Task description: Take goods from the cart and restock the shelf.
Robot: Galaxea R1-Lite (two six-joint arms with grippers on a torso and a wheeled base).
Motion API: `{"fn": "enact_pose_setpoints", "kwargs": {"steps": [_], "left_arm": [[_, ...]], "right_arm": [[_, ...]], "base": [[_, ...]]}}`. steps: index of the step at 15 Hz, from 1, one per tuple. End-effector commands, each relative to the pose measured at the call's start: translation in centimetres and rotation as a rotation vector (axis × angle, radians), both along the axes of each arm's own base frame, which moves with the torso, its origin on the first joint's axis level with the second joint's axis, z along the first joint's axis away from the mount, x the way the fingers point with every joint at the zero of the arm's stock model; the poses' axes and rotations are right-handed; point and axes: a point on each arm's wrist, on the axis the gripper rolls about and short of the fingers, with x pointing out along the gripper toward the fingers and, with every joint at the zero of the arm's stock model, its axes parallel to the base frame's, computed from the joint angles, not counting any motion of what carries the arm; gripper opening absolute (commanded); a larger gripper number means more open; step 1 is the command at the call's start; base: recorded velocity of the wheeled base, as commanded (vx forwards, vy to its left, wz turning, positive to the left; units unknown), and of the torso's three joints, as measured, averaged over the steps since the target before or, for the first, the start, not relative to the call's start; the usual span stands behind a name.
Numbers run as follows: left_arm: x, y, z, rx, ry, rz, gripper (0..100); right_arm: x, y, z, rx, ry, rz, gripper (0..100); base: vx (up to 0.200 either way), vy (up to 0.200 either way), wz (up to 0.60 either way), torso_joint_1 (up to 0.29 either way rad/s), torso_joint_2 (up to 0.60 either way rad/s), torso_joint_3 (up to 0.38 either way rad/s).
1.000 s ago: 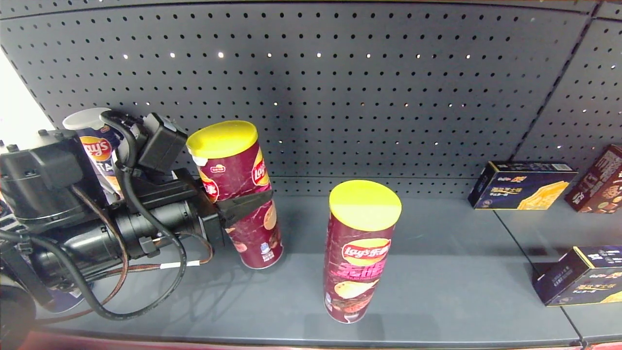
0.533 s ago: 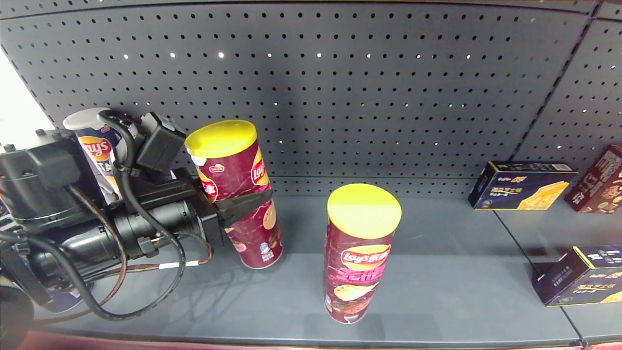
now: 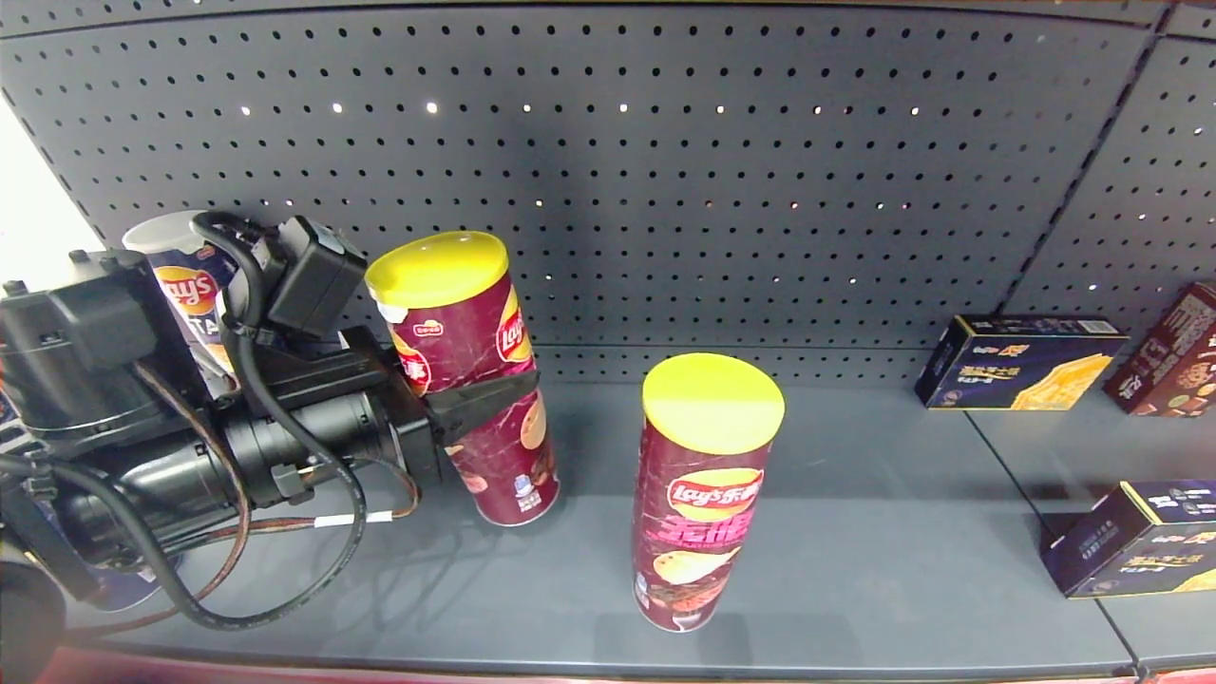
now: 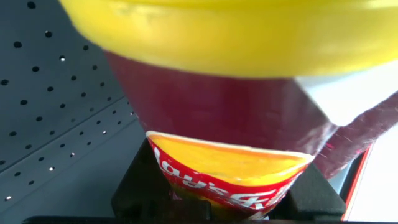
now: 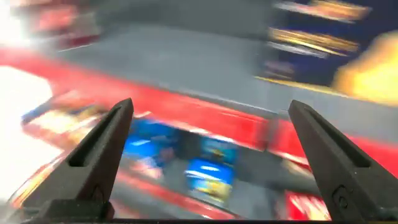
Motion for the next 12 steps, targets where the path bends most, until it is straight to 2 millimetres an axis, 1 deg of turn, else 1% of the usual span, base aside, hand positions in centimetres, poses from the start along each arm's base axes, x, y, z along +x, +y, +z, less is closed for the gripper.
{"fn": "enact_pose_setpoints", "kwargs": {"steps": [1, 4, 8, 9, 10, 12], "left_arm": [[-0.1, 0.0, 0.0, 0.000, -0.001, -0.002, 0], [-0.1, 0.0, 0.2, -0.003, -0.006, -0.005, 0], [-0.1, 0.0, 0.2, -0.003, -0.006, -0.025, 0], [-0.1, 0.0, 0.1, -0.002, -0.005, -0.025, 0], [-0.1, 0.0, 0.1, -0.002, -0.005, -0.025, 0], [-0.1, 0.0, 0.2, -0.003, -0.006, -0.025, 0]], "right_arm": [[0.2, 0.0, 0.1, -0.020, 0.022, -0.068, 100], [0.8, 0.2, 0.3, -0.051, 0.097, -0.217, 100], [0.7, 0.6, 0.3, -0.043, 0.107, -0.381, 100], [0.6, 0.6, 0.3, -0.038, 0.091, -0.386, 100], [-0.2, 0.8, 0.0, -0.017, -0.002, -0.309, 100], [-0.2, 1.2, 0.0, -0.019, -0.002, -0.143, 100]], "base": [[0.000, 0.000, 0.00, 0.000, 0.00, 0.000], [0.000, 0.000, 0.00, 0.000, 0.00, 0.000], [0.000, 0.000, 0.00, 0.000, 0.00, 0.000], [0.000, 0.000, 0.00, 0.000, 0.00, 0.000], [0.000, 0.000, 0.00, 0.000, 0.00, 0.000], [0.000, 0.000, 0.00, 0.000, 0.00, 0.000]]}}
